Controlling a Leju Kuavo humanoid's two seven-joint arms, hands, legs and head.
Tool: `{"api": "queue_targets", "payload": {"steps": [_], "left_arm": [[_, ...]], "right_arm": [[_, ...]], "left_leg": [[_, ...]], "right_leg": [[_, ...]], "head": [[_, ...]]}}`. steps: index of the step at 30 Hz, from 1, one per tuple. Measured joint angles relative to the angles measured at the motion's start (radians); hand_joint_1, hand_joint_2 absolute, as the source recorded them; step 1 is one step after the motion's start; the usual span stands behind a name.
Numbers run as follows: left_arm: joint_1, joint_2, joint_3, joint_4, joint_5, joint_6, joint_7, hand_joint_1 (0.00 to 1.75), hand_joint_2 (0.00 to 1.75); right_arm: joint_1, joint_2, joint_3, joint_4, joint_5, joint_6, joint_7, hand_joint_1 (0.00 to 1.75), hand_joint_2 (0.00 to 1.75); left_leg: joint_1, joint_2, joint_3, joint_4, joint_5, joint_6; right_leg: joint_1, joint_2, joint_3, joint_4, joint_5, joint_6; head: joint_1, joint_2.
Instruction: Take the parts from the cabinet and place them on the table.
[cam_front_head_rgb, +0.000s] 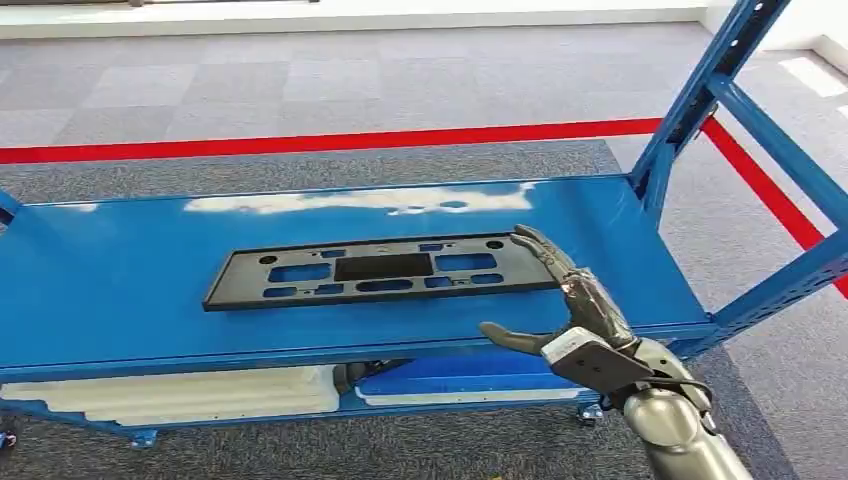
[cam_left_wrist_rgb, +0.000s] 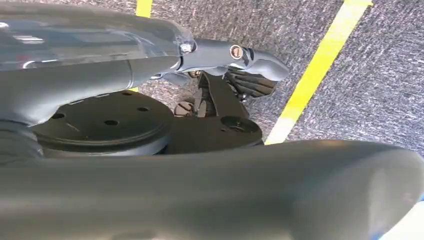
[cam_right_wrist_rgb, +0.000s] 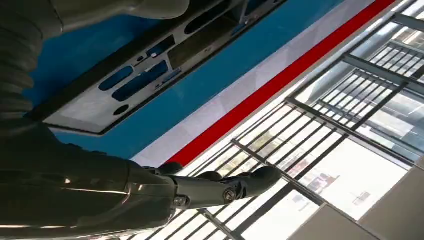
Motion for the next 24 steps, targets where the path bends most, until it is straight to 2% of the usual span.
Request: {"api": "queue_targets", "payload": {"steps": [24], "left_arm": [[0.000,0.000,0.000,0.000,0.000,0.000,0.000,0.00,0.00]], "right_arm": [[0.000,0.000,0.000,0.000,0.000,0.000,0.000,0.00,1.75]], "left_leg": [[0.000,0.000,0.000,0.000,0.000,0.000]], "right_leg": [[0.000,0.000,0.000,0.000,0.000,0.000]], "head": [[0.000,0.000]]}}
